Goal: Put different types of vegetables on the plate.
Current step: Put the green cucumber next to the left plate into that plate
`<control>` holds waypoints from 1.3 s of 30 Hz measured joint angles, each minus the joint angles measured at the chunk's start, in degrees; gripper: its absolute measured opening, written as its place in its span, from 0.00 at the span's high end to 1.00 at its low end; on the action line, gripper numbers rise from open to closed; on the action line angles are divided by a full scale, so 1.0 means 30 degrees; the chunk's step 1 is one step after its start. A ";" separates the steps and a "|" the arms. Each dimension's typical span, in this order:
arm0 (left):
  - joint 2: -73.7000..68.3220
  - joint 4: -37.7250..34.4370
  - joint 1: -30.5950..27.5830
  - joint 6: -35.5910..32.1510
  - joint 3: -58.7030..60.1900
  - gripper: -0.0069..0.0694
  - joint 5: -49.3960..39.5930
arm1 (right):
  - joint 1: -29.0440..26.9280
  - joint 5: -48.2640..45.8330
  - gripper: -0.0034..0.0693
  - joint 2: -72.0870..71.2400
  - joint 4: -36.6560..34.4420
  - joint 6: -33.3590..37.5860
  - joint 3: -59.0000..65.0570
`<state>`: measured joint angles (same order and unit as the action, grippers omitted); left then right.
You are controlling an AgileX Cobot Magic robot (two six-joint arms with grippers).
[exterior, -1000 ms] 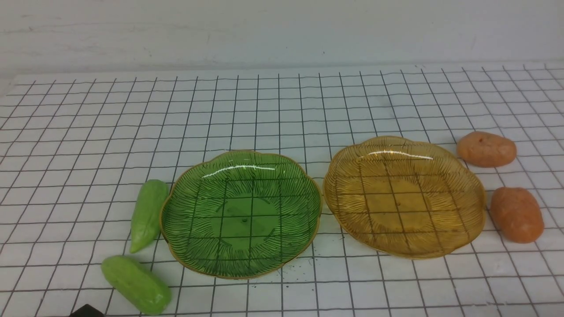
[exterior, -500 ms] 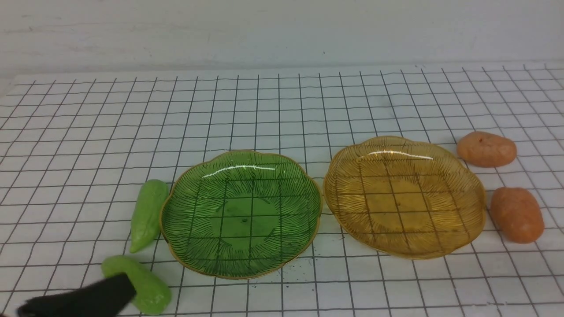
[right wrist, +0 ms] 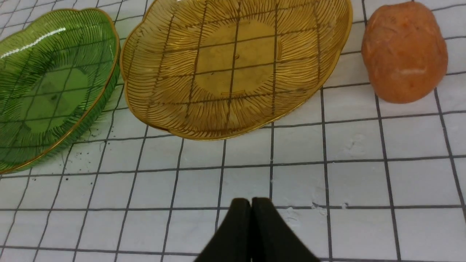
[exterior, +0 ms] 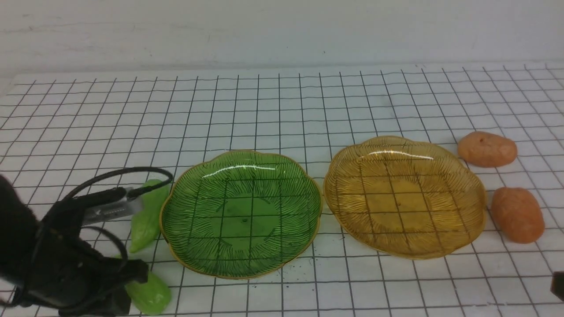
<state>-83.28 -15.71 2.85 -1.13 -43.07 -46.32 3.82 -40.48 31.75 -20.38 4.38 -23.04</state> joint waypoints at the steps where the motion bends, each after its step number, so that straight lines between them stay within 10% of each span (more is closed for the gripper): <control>1: -0.0713 0.0129 0.0000 0.0000 -0.0618 0.68 0.0016 | 0.0000 -0.0052 0.97 0.0050 -0.0018 0.0049 0.0000; 23: -0.2434 0.3207 0.0350 0.8663 -0.2077 0.20 0.1643 | 0.0449 0.0726 0.97 0.0072 0.0176 0.0182 0.0000; 39: -0.2189 0.5002 0.0383 0.7566 -0.3623 0.41 -0.1744 | 0.0540 0.0659 0.97 0.0072 0.0176 0.0182 0.0000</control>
<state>-89.85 -0.71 4.00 21.57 -53.94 -51.55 5.44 -38.50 31.97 -19.85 4.92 -23.04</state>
